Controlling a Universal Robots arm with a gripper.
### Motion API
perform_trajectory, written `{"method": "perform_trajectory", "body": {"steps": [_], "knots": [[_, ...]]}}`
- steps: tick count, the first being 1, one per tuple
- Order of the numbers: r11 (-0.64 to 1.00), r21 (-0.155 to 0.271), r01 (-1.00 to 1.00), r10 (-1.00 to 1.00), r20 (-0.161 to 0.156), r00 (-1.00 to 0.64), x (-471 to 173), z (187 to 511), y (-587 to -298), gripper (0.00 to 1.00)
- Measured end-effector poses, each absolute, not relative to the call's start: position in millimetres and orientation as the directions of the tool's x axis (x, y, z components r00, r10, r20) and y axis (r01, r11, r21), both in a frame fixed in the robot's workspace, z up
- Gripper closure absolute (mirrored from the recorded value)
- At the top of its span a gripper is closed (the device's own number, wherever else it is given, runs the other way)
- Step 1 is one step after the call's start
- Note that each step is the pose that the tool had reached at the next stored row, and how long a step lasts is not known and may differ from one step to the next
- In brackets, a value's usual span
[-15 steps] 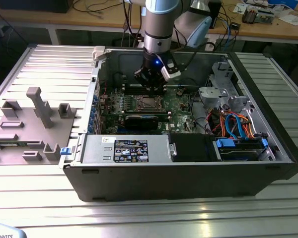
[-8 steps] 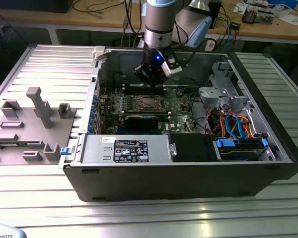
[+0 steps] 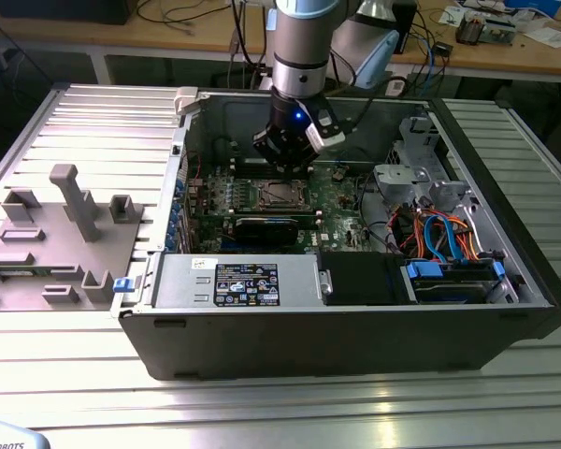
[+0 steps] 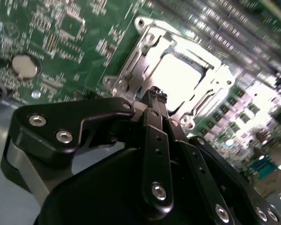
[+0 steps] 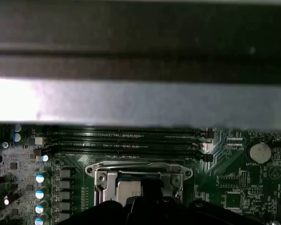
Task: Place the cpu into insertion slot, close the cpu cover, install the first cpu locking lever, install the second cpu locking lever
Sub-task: 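Install the first cpu locking lever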
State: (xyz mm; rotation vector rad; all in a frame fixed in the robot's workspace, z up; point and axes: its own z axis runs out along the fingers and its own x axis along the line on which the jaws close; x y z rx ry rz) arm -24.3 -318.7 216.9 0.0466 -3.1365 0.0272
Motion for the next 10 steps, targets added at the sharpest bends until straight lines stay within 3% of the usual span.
{"method": "perform_trajectory", "body": {"steps": [4,10], "knots": [[0.998,-0.053,-0.03,-0.029,0.007,-1.0,-24,218,-330,0.89],[0.998,-0.054,-0.03,-0.03,0.007,-1.0,-24,235,-330,0.89]]}}
